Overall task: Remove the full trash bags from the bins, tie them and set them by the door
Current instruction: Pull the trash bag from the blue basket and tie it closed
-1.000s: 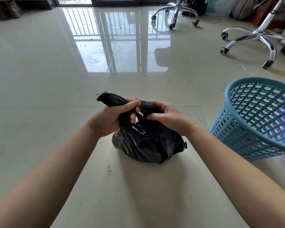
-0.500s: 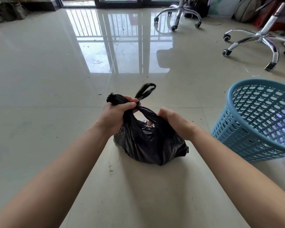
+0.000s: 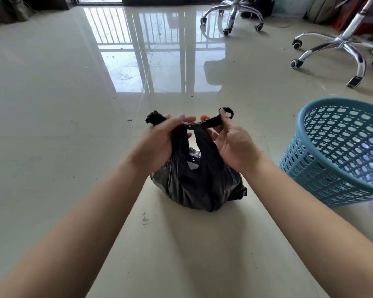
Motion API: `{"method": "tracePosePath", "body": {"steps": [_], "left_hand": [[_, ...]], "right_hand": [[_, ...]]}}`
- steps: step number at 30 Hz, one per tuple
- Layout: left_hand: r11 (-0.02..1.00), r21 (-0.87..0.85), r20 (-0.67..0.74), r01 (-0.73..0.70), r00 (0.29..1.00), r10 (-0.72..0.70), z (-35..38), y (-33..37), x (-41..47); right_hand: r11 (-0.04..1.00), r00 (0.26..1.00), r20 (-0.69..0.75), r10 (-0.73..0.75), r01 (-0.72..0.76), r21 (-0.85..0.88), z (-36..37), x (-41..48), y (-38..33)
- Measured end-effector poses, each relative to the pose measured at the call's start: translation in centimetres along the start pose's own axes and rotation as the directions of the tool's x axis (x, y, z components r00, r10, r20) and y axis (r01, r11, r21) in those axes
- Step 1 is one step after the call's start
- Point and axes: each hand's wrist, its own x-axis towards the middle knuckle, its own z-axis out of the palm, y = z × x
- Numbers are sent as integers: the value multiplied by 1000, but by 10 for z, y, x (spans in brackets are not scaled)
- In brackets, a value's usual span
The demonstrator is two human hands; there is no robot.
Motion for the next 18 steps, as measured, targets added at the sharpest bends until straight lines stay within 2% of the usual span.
{"method": "tracePosePath", "body": {"steps": [2,5,7,9,11,13,15,18], "left_hand": [[983,-178,-138,-40,990,15,9,-1,0],[828,-526,-329,-193,944,11,9,-19,-1],[785,-580,-451,-219,888,-85,-2,-38,-2],[847,-504,-584,-172,790,-187,-22,-58,-7],[953,-300,-686,-52,706,-177,-44,-78,-12],[995,-70,-713,66,695,-97,-54,-91,-15],[994,29,-715,102,697,-50,-56,-97,-14],[990,107,-731,91,682,17,-52,-97,-9]], "right_hand": [[993,998,-61,-2,9,122,0,-3,1],[985,992,-125,30,-8,173,-6,-7,10],[972,963,-267,45,20,235,-20,-4,15],[953,869,-492,52,104,284,-54,1,14],[977,734,-679,19,130,168,-99,3,13],[997,651,-759,-26,68,24,-126,0,16],[998,629,-775,-57,26,-53,-132,1,20],[978,655,-741,-148,-16,-209,-131,7,19]]}}
